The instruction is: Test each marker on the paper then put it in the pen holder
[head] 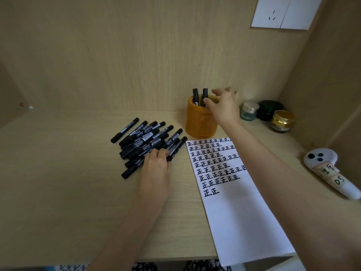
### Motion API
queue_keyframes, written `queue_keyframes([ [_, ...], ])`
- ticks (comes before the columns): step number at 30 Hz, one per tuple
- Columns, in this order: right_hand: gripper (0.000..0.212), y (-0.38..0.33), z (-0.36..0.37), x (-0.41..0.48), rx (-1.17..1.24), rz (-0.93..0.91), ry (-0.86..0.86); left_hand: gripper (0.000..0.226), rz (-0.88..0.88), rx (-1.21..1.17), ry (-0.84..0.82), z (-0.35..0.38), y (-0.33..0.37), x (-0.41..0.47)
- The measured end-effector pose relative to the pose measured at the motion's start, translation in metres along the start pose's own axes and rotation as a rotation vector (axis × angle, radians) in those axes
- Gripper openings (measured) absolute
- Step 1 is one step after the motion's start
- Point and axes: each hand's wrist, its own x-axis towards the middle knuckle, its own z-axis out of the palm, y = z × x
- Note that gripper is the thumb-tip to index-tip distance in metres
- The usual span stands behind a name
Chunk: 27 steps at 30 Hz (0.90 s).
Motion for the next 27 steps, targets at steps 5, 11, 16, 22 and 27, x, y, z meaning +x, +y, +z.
queue_keyframes([
  [5,0.036,0.0,-0.011,-0.053,0.38,0.078,-0.086,0.034,-0.026,-0.221,0.068,-0.01,0.003,-0.009],
  [11,0.026,-0.005,-0.014,-0.115,0.71,0.226,-0.502,0.028,0.029,-0.355,0.017,-0.014,0.015,-0.022],
  [16,0.016,-0.005,-0.021,-0.127,0.813,0.143,-0.464,0.026,0.042,-0.451,-0.12,-0.011,0.024,-0.03],
  [22,0.02,0.005,-0.03,-0.143,0.818,0.087,-0.467,0.02,0.097,-0.515,-0.21,-0.01,0.03,-0.036],
  [27,0.02,0.01,-0.037,-0.152,0.866,0.073,-0.492,0.02,0.139,-0.538,-0.247,-0.015,0.036,-0.044],
])
